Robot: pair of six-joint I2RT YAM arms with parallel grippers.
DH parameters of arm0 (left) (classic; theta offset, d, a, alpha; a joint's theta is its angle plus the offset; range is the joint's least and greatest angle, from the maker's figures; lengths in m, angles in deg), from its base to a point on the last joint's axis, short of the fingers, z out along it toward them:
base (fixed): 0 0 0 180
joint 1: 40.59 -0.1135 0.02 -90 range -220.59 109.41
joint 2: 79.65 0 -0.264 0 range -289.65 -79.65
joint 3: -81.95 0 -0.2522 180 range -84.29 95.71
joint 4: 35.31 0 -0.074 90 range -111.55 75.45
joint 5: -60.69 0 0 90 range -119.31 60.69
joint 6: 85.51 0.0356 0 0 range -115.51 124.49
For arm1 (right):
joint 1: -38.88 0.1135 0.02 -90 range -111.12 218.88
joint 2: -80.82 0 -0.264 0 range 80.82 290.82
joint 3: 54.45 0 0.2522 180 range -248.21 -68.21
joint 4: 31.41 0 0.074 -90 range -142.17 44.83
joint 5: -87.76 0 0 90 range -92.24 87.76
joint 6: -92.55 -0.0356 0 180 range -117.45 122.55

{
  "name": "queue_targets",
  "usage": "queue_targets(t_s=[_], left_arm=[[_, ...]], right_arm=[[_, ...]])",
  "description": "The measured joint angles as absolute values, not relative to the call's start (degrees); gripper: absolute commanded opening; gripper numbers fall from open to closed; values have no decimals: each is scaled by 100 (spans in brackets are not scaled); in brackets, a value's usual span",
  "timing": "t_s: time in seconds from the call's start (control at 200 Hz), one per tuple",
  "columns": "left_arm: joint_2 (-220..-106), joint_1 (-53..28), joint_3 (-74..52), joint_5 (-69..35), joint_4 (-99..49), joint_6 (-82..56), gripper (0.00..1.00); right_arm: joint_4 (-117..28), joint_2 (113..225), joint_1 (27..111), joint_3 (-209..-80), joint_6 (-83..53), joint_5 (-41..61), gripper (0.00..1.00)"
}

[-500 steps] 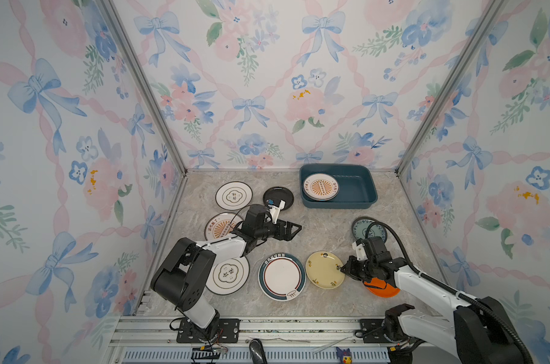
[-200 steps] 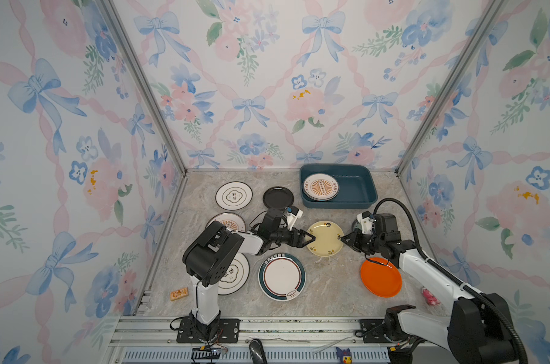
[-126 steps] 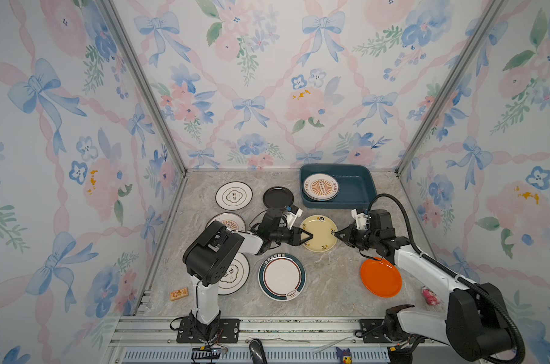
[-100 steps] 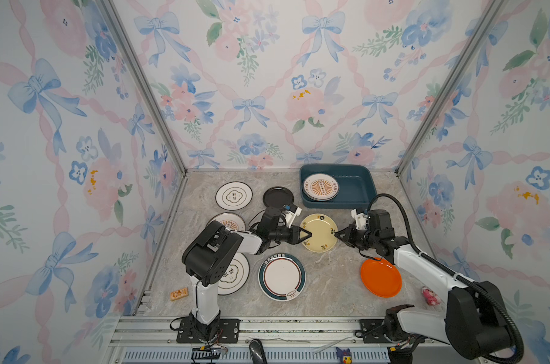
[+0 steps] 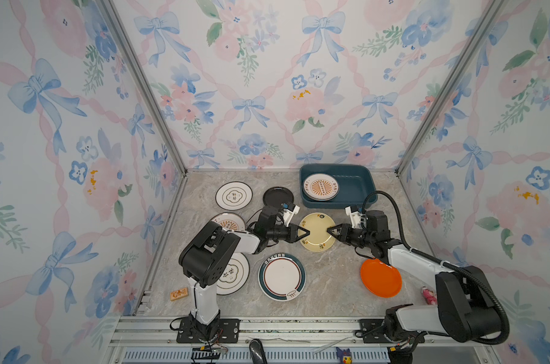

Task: Place the plates into the plastic bin on the countertop
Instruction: Pick up the plate from the bottom-center of the table, then place the plate in the plastic bin.

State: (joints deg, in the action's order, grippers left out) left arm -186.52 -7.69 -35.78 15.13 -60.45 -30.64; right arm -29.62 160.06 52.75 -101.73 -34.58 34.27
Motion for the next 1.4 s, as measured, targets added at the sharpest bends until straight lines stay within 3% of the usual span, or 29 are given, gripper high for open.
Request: queue_targets(t_s=[0.225,0.375,0.515,0.68,1.165,1.4], left_arm=[[-18593,-930,-3608,1656,-5975,-3233,10],[-18553,-987,-3613,1712,-5961,-3327,20],[-18551,-922,-3619,1653,-5946,-3237,38],[-18512,-786,-3674,1638,-5913,-3141,55],[-17513,-1038,-4343,1328,-5815,-2916,81],[-16862,-1228,-4629,978,-5450,-2653,83]], right_arm=[[-1526,16605,5229,-10038,-3643,4089,9],[-1181,16699,5207,-10031,-3705,4231,0],[-1305,16688,5236,-10092,-3724,4247,0],[-2516,16474,5242,-10626,-3281,3947,0],[-5502,16587,3902,-13115,-2546,2671,0],[-6177,17623,3424,-14566,-2424,1814,0]])
